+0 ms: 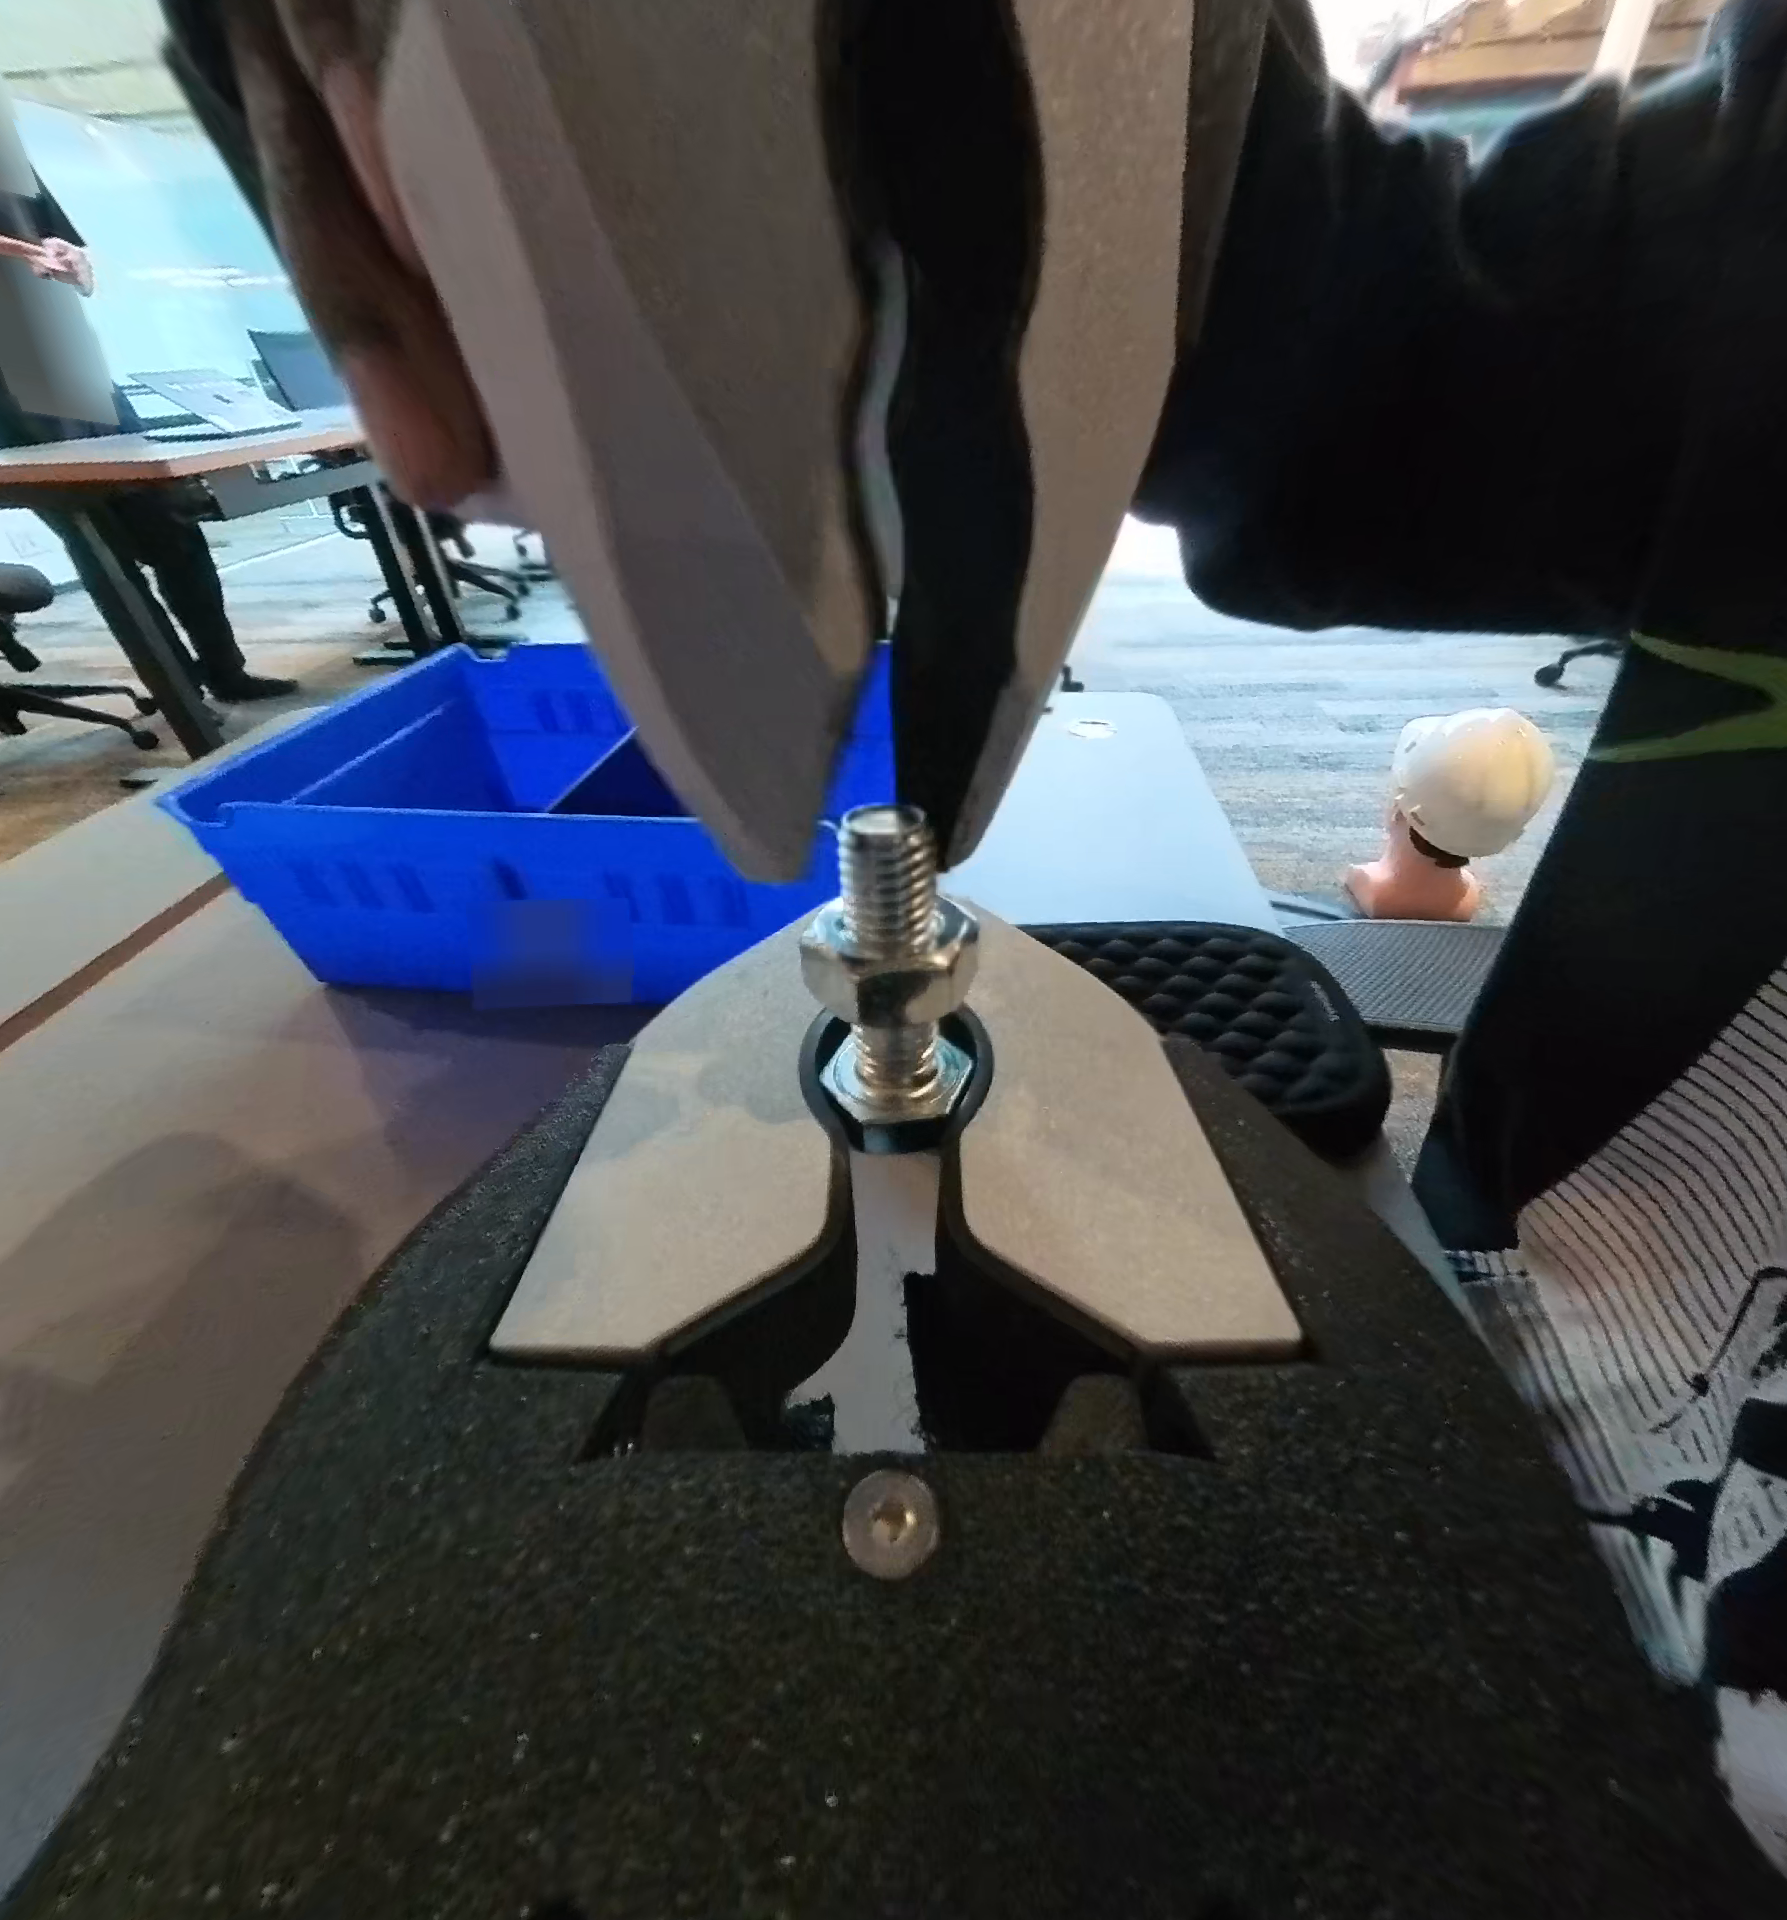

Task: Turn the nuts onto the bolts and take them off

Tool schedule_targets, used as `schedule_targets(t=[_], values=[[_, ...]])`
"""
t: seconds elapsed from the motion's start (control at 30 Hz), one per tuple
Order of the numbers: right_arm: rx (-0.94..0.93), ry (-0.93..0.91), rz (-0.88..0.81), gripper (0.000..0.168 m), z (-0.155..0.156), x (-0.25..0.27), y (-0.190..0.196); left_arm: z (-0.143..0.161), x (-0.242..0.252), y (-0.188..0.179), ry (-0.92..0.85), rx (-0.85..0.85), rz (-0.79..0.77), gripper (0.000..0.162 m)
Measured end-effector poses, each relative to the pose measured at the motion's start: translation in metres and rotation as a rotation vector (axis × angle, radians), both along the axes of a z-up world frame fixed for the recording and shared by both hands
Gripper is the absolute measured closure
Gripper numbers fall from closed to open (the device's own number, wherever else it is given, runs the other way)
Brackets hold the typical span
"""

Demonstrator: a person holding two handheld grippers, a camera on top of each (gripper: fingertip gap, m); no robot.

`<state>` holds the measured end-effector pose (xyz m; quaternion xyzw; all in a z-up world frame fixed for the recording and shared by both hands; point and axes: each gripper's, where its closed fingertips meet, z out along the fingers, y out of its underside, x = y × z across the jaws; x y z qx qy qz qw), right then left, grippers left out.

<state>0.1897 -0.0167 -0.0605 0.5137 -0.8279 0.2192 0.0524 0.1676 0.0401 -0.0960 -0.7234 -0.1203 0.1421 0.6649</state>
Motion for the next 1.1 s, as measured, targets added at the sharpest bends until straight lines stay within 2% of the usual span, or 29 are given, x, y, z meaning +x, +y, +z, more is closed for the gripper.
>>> schedule_targets(t=[0.07, 0.17, 0.27, 0.4, 0.53, 0.73, 0.93, 1.1], values=[[-0.07, -0.057, -0.099, 0.136, 0.005, -0.007, -0.006, -0.001, -0.006, -0.005, 0.006, 0.008, 0.024, 0.15], [-0.255, -0.229, -0.35, 0.106, 0.012, -0.023, -0.018, -0.005, -0.018, -0.014, 0.013, 0.039, 0.078, 0.15], [-0.471, -0.486, -0.571, 0.093, 0.014, -0.034, -0.026, -0.012, -0.028, -0.024, 0.011, 0.077, 0.114, 0.15], [-0.755, -0.787, -0.648, 0.106, 0.009, -0.04, -0.025, -0.023, -0.035, -0.032, -0.003, 0.083, 0.115, 0.15], [-0.901, -0.893, -0.675, 0.112, -0.007, -0.046, -0.017, -0.031, -0.036, -0.037, -0.008, 0.094, 0.096, 0.15], [-0.995, -0.857, -0.797, 0.133, -0.025, -0.057, -0.016, -0.039, -0.05, -0.046, -0.006, 0.081, 0.177, 0.15], [-0.876, -0.71, -0.855, 0.134, -0.051, -0.051, -0.029, -0.044, -0.051, -0.044, 0.001, 0.055, 0.189, 0.15], [-0.875, -0.67, -0.863, 0.138, -0.052, -0.051, -0.031, -0.046, -0.05, -0.042, 0.001, 0.046, 0.181, 0.15]])
